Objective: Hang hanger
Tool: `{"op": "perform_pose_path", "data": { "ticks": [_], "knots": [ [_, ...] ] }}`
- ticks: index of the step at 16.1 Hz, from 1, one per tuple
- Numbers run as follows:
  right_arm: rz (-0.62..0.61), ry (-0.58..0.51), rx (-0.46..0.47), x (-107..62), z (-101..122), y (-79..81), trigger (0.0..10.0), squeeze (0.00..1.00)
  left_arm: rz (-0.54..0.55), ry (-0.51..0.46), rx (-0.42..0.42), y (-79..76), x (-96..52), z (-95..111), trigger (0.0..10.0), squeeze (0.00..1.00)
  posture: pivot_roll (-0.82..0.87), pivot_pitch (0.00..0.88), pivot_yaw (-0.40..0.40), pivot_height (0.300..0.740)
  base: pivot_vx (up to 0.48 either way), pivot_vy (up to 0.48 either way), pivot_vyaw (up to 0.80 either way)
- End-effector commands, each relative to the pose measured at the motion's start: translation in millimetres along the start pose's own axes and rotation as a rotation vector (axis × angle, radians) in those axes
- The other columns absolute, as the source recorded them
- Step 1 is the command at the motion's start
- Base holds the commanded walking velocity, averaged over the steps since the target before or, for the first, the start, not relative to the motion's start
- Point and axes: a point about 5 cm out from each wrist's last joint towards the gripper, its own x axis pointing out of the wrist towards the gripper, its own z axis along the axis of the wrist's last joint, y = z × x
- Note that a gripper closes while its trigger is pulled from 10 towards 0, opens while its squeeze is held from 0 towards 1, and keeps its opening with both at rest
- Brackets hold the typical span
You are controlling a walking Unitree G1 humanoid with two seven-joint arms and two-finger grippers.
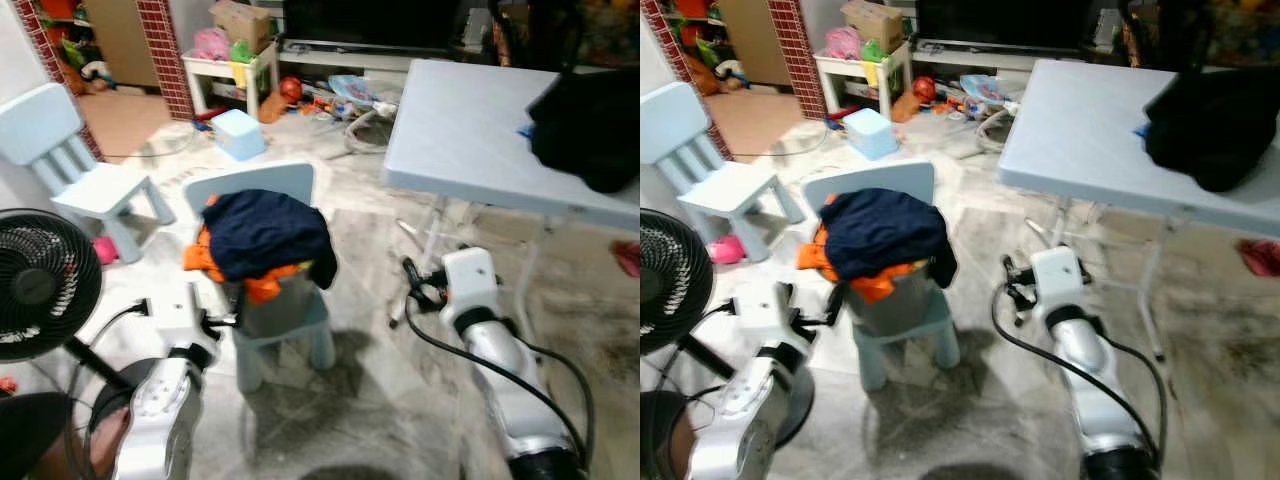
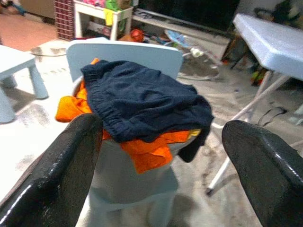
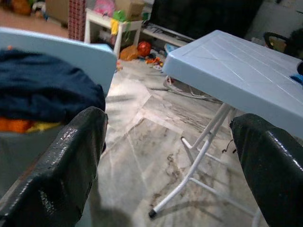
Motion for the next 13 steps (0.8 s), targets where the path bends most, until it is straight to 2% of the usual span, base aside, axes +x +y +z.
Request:
{"op": "perform_pose_path", "data": {
  "ticks": [1,3,13],
  "knots": [
    [0.007,-0.024,0.0,2.7,6.1,2.2,10.0,0.0,0.01,0.0,0.003,4.6,-1.6,2.8,10.0,0.0,-0.08,0.0,-0.027,0.74,0.0,0.0,0.8],
    [0.008,-0.024,0.006,2.6,6.1,3.1,10.0,0.0,0.003,0.001,-0.003,4.0,-1.6,2.8,10.0,0.0,-0.08,0.0,-0.027,0.74,0.129,0.0,0.0],
    [0.008,-0.027,0.008,3.7,7.6,3.3,10.0,0.0,-0.026,0.036,-0.007,1.4,-1.8,-1.3,10.0,0.0,-0.08,0.0,-0.029,0.74,0.298,0.0,0.0]
  ]
}}
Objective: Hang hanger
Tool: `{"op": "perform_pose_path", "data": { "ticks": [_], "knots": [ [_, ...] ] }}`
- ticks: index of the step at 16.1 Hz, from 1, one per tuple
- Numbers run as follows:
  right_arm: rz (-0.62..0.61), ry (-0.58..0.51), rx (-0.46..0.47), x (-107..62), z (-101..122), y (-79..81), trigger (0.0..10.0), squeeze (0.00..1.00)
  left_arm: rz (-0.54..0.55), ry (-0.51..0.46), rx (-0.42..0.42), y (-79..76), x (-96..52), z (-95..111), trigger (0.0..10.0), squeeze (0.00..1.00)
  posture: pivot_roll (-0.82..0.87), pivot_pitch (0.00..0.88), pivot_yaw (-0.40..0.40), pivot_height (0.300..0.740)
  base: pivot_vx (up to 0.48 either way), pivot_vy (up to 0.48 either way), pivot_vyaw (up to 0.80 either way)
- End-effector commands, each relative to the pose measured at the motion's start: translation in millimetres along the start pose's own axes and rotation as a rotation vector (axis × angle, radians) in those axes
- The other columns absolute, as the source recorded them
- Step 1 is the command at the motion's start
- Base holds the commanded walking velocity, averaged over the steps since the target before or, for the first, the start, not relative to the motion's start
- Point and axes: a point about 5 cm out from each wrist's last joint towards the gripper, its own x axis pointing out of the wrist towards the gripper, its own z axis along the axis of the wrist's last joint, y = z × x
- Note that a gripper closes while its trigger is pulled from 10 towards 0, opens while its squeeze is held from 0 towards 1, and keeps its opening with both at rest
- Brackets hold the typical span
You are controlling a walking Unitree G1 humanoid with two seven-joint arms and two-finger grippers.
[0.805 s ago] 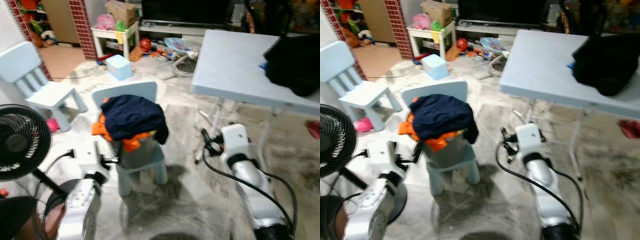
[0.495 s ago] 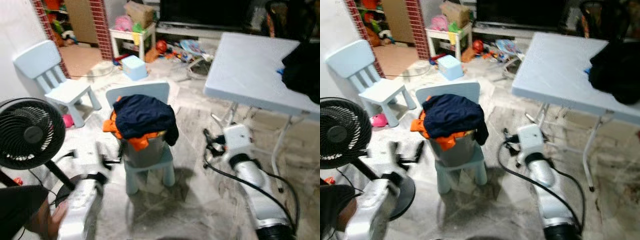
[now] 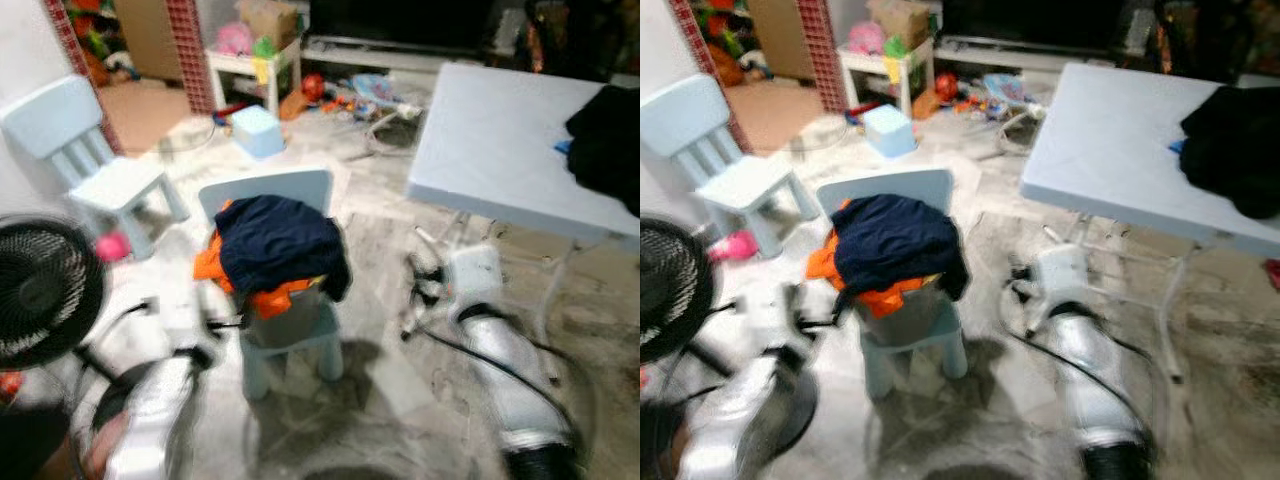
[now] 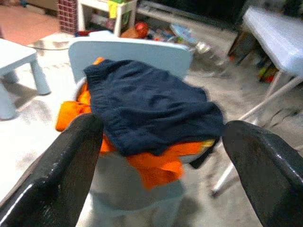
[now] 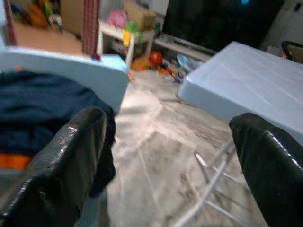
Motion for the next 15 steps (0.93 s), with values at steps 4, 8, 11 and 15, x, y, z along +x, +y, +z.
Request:
{"op": "perform_pose_path", "data": {
  "ticks": [4,8,11,15],
  "knots": [
    [-0.035,0.014,-0.019,-2.3,-2.8,-13.0,10.0,0.0,-0.051,0.033,-0.022,-12.5,3.4,-4.1,10.0,0.0,-0.08,0.0,-0.032,0.74,0.306,0.0,0.0],
    [-0.033,0.013,-0.022,-1.8,-2.6,-13.0,10.0,0.0,-0.036,0.051,-0.04,-11.9,3.4,-6.0,10.0,0.0,-0.08,0.0,-0.032,0.74,0.266,0.0,0.0],
    [-0.023,0.016,-0.031,-3.1,-3.8,-11.7,10.0,0.0,0.001,0.066,-0.087,-8.3,2.9,-7.9,10.0,0.0,-0.08,0.0,-0.035,0.74,0.246,0.0,0.0],
    [-0.018,0.011,-0.037,-1.7,-2.7,-10.4,10.0,0.0,0.013,0.076,-0.087,-7.9,3.2,-8.0,10.0,0.0,-0.08,0.0,-0.036,0.74,0.062,0.0,0.48]
  ]
}}
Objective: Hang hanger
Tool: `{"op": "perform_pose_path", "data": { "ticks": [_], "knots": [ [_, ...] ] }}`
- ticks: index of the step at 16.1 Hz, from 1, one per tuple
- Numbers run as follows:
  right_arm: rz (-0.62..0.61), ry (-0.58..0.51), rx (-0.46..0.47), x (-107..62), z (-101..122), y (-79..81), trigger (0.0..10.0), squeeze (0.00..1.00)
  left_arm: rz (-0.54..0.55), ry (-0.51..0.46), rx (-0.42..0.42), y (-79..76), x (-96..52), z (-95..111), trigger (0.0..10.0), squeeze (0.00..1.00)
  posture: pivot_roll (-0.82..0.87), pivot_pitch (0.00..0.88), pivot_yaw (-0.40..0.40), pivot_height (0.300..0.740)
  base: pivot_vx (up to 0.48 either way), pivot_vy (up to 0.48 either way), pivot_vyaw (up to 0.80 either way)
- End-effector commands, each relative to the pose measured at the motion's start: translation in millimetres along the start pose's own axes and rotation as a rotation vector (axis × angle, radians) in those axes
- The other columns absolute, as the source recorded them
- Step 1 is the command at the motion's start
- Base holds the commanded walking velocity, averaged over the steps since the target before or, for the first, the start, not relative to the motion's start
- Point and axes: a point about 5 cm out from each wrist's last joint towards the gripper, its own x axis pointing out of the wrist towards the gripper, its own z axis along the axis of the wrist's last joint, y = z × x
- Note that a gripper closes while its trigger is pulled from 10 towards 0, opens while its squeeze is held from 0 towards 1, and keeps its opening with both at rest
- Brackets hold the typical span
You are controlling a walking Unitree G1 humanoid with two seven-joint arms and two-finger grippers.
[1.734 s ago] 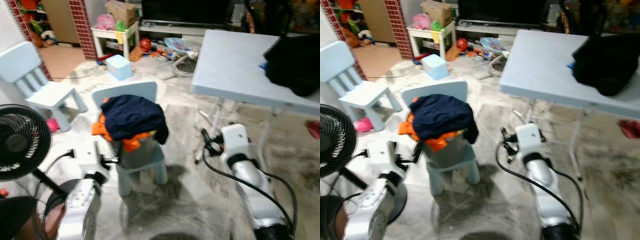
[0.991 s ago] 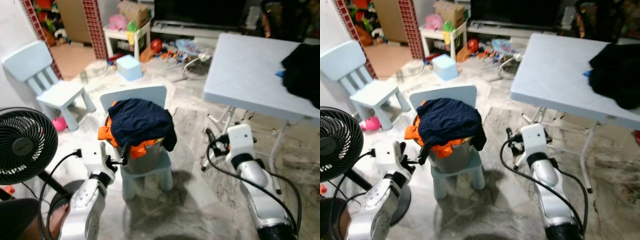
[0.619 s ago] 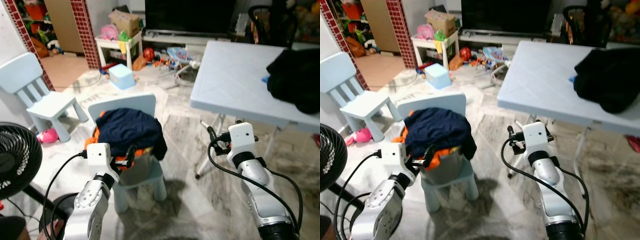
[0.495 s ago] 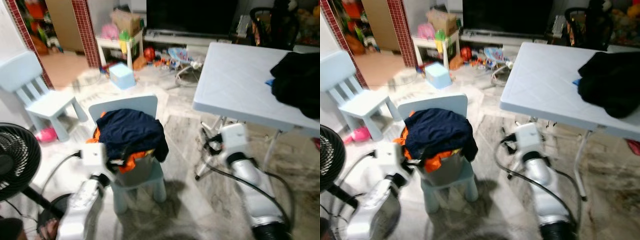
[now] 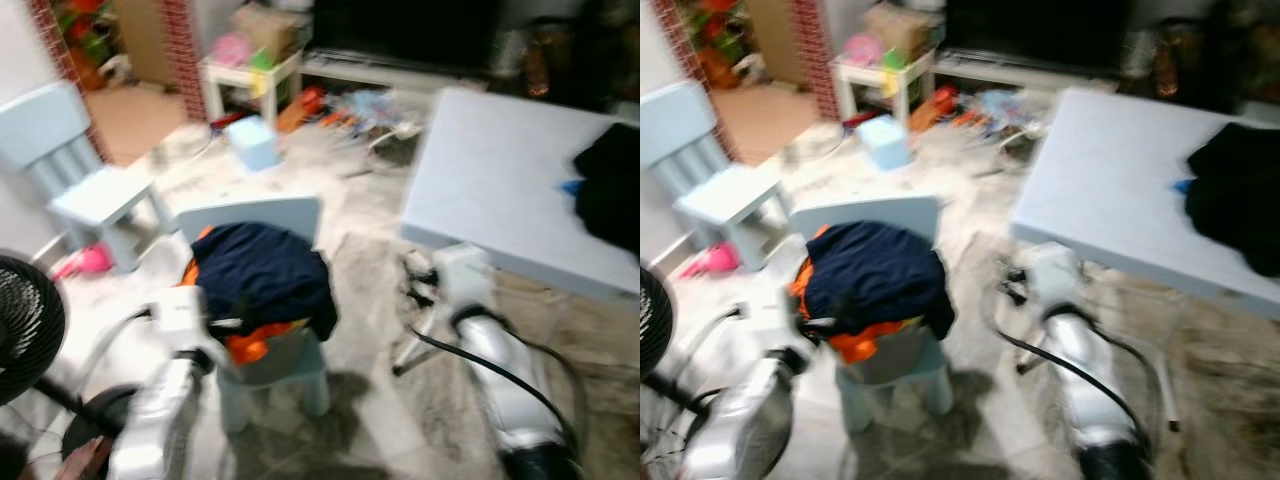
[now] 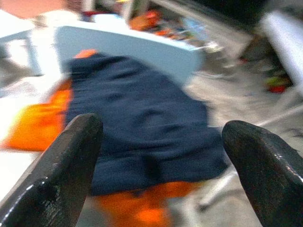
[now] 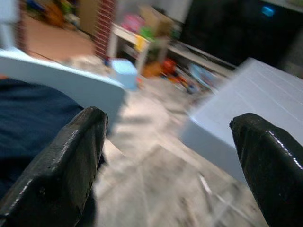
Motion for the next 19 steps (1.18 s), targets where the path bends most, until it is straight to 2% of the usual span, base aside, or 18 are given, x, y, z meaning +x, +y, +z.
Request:
{"op": "perform_pose_path", "data": {
  "ticks": [1,4,7,10,12,13,14,17,19],
  "knots": [
    [-0.035,0.012,-0.01,-4.2,-3.5,-12.4,10.0,0.0,0.015,0.016,0.003,-5.7,1.7,-1.3,10.0,0.0,-0.08,0.0,-0.036,0.74,0.0,0.0,0.0],
    [-0.034,0.015,-0.013,-4.9,-4.1,-13.5,10.0,0.0,0.095,0.047,-0.102,0.3,1.2,-5.3,10.0,0.0,-0.08,0.0,-0.038,0.74,0.0,0.0,0.0],
    [-0.02,0.008,-0.018,-4.1,-1.5,-11.3,10.0,0.0,0.13,0.073,-0.228,-1.1,5.4,-5.2,10.0,0.0,-0.08,0.0,-0.042,0.74,0.0,0.0,0.0],
    [0.025,-0.007,-0.06,-7.9,2.8,-13.4,10.0,0.0,0.145,0.108,-0.239,-4.8,9.2,-7.5,10.0,0.0,-0.09,0.0,-0.053,0.74,0.0,0.0,0.0],
    [0.041,-0.007,-0.08,-12.9,4.8,-19.2,10.0,0.0,0.166,0.136,-0.285,-6.7,11.9,-9.9,10.0,0.0,-0.11,0.0,-0.062,0.74,0.0,0.0,0.0],
    [0.04,-0.005,-0.084,-16.1,9.1,-27.2,10.0,0.0,0.183,0.145,-0.343,-10.3,16.5,-10.4,10.0,0.0,-0.12,0.0,-0.073,0.74,0.0,0.0,0.0],
    [0.041,-0.007,-0.084,-16.3,11.5,-28.4,10.0,0.0,0.185,0.148,-0.35,-11.7,18.2,-10.2,10.0,0.0,-0.13,0.0,-0.077,0.74,0.0,0.0,0.0],
    [0.097,-0.014,-0.108,-24.4,19.2,-24.5,10.0,0.0,0.186,0.145,-0.357,-18.1,19.6,-8.9,10.0,0.0,-0.15,0.0,-0.099,0.74,0.0,0.0,0.0],
    [0.132,-0.001,-0.122,-35.9,18.0,-21.0,10.0,0.0,0.192,0.152,-0.359,-21.6,18.5,-11.6,10.0,0.0,-0.16,0.0,-0.113,0.74,0.0,0.0,0.0]
  ]
}}
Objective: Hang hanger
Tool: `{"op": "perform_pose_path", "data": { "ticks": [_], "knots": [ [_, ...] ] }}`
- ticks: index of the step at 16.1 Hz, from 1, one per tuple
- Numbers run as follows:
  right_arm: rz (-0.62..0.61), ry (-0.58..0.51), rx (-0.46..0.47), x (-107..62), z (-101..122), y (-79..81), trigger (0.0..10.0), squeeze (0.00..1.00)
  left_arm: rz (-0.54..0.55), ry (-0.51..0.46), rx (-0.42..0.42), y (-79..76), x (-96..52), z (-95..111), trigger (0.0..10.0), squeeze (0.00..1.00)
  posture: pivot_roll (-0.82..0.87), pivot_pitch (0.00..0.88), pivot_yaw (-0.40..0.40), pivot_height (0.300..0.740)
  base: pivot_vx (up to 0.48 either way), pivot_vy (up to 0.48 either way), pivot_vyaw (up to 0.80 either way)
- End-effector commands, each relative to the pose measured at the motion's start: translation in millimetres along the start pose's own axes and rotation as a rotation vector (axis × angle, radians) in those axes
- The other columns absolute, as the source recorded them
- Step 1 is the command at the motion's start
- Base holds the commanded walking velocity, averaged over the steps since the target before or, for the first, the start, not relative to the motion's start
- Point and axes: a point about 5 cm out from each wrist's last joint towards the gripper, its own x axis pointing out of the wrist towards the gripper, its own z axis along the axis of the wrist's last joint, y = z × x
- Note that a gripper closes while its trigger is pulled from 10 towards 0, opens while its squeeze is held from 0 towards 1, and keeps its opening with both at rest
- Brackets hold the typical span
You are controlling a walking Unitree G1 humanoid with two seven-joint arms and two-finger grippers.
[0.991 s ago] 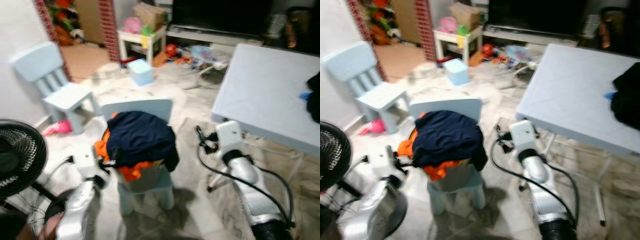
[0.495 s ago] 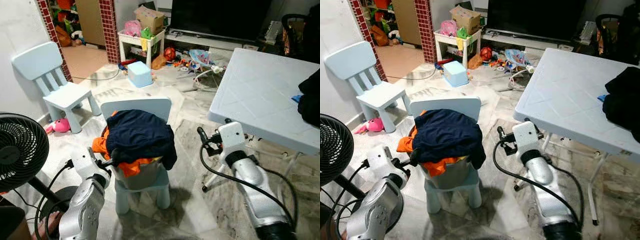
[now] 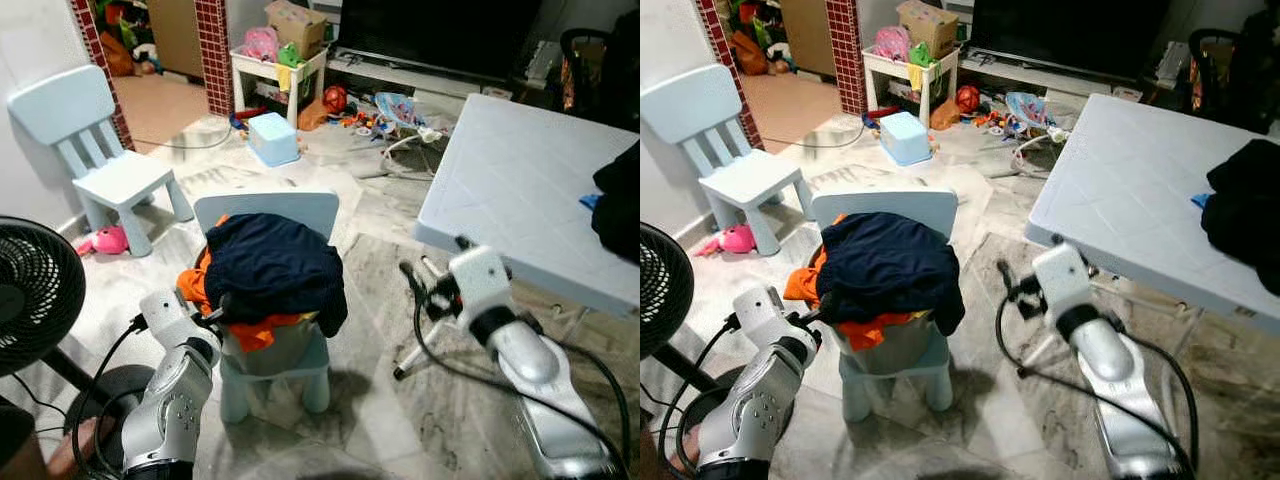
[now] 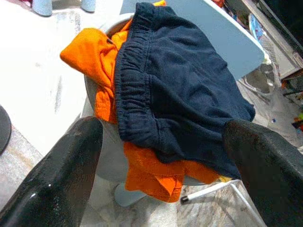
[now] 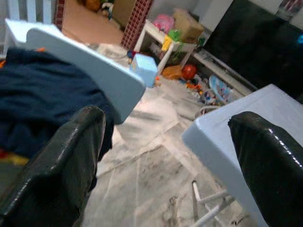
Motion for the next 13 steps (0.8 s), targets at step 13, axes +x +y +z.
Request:
{"op": "perform_pose_path", "data": {
  "ticks": [13],
  "knots": [
    [0.053,0.03,0.019,-11.5,9.0,3.6,10.0,0.0,-0.029,-0.039,0.255,-17.8,2.6,-11.8,10.0,0.0,-0.16,0.0,-0.117,0.74,0.0,0.0,0.0]
  ]
}}
